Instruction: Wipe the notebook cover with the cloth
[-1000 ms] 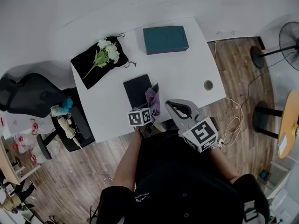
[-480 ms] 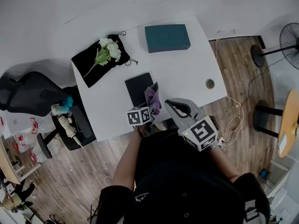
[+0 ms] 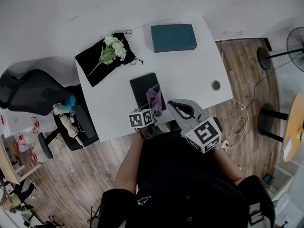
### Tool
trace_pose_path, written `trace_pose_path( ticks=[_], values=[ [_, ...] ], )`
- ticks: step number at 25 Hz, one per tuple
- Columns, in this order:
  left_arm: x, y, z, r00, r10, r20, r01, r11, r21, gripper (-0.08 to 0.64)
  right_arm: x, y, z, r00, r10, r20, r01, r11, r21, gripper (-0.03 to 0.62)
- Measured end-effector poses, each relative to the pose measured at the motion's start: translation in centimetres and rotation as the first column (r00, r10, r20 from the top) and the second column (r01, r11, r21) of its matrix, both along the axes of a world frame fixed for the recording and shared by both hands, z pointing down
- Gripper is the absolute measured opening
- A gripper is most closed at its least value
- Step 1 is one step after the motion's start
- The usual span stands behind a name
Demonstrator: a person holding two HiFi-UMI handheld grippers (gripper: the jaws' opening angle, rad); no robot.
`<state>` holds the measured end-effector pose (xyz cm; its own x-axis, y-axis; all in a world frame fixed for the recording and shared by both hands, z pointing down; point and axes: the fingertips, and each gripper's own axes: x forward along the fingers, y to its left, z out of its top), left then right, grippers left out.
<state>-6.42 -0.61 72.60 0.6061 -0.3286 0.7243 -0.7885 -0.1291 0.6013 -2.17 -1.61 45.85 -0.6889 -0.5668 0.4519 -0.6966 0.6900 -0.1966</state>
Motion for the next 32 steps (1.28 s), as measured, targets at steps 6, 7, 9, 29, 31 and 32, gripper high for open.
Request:
trace_pose_path(
  ticks=[6, 7, 9, 29, 31, 32],
  values=[
    [-0.9, 0.2, -0.1, 1.0, -0.026, 0.0, 0.026, 1.0, -0.002, 0.13, -0.6, 0.1, 0.1, 1.0, -0.011, 0.003, 0.011, 1.0, -0.002, 0.005],
    [-1.1, 0.2, 0.0, 1.0, -0.028, 0.001, 0.028, 1.0, -0.001, 0.13, -0.7, 0.1, 0.0, 1.0, -0.018, 0.002, 0.018, 1.0, 0.0, 0.005],
    [-1.4, 0.3, 0.0, 0.999, -0.034, 0.002, 0.034, 0.999, -0.002, 0.13, -0.9, 0.1, 0.2, 1.0, -0.017, 0.004, 0.017, 1.0, -0.002, 0.005],
    [-4.9, 1.2, 0.2, 0.993, -0.12, 0.006, 0.12, 0.993, -0.012, 0.132, -3.2, 0.2, 0.4, 0.997, -0.08, 0.009, 0.081, 0.997, -0.013, 0.005],
    [-5.2, 1.3, 0.2, 0.992, -0.125, 0.008, 0.125, 0.992, -0.013, 0.132, -3.4, 0.1, 0.5, 0.996, -0.086, 0.01, 0.086, 0.996, -0.012, 0.005],
    [-5.3, 1.3, 0.2, 0.992, -0.127, 0.009, 0.127, 0.992, -0.013, 0.132, -3.4, 0.1, 0.5, 0.996, -0.087, 0.012, 0.087, 0.996, -0.013, 0.005]
  ],
)
